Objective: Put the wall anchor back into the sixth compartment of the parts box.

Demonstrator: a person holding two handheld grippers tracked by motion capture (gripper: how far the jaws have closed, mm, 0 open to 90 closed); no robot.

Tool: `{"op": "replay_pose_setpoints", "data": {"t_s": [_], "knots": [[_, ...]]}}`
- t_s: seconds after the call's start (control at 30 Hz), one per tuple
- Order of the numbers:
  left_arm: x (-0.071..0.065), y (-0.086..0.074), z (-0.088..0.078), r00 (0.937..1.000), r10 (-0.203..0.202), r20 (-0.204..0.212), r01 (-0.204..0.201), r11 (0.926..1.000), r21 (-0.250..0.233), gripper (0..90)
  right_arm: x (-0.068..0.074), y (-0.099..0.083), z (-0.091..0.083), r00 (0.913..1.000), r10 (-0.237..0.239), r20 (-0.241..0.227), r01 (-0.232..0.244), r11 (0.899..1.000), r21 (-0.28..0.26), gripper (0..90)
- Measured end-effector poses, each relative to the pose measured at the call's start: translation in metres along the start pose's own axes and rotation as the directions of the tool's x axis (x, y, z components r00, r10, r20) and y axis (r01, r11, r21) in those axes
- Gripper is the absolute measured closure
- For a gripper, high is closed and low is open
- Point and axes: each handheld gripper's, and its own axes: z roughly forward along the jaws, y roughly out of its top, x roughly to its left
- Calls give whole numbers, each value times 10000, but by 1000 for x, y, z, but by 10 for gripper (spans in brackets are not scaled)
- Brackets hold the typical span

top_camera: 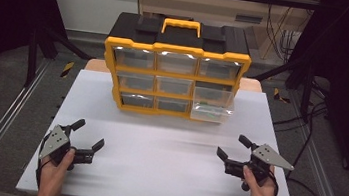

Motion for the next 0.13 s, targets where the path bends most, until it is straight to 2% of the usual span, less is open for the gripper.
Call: {"op": "replay_pose_setpoints", "data": {"t_s": [0.13], "knots": [[-2, -1, 1, 10000, -20, 35, 19, 9999, 165, 11, 2, -10, 13, 9999, 129, 13, -129, 9991, 410, 59]]}}
